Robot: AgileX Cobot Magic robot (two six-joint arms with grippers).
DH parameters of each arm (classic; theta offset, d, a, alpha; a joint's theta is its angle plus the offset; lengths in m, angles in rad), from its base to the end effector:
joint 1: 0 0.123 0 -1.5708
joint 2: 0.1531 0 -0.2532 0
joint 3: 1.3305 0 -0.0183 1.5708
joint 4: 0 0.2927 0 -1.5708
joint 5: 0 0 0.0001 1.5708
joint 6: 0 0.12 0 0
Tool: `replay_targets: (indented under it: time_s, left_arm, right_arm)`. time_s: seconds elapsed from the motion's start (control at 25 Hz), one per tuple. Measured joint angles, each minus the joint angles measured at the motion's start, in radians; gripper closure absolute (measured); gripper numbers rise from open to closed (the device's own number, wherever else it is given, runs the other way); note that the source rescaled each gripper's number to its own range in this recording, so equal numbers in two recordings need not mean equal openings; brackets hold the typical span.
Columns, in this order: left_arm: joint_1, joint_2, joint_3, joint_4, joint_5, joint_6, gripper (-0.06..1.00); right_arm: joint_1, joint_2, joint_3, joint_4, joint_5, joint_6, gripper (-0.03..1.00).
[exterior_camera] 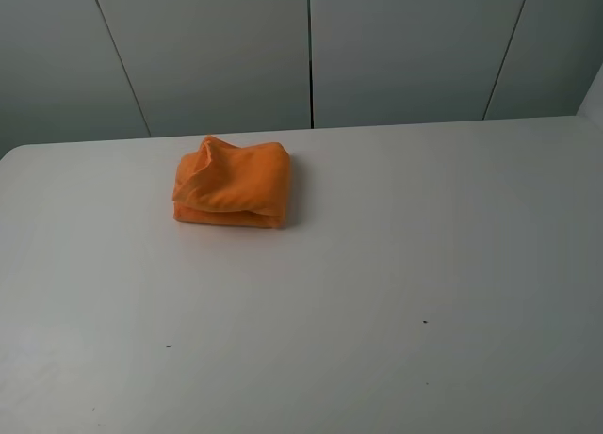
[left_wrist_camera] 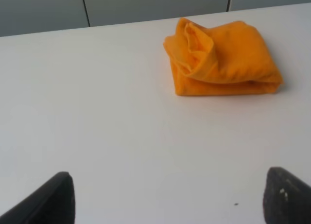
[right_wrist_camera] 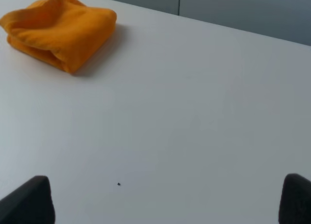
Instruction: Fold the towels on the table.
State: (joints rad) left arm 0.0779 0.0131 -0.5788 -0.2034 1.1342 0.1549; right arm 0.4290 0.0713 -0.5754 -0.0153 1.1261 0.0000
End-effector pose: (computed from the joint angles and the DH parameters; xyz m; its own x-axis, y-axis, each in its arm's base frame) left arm 0.0781 -0.0159 0.3034 -0.4475 0.0320 -0.8937 0.1166 0.9929 -0.0229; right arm 0.0818 0.0356 0.2965 -0.4608 -0.2180 -0.8603 -0.4082 0.9128 -0.0127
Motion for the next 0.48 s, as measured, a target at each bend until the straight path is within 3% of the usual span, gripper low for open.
replay_targets:
  time_s: [0.2, 0.48]
  left_arm:
    - [0.000, -0.009, 0.028, 0.007, 0.025, 0.002, -0.05]
    - [0.000, -0.013, 0.061, 0.166, -0.031, -0.027, -0.05]
  right_arm:
    - [0.000, -0.069, 0.063, 0.028, -0.018, -0.041, -0.03]
    - [0.000, -0.072, 0.063, 0.009, -0.024, -0.019, -0.03]
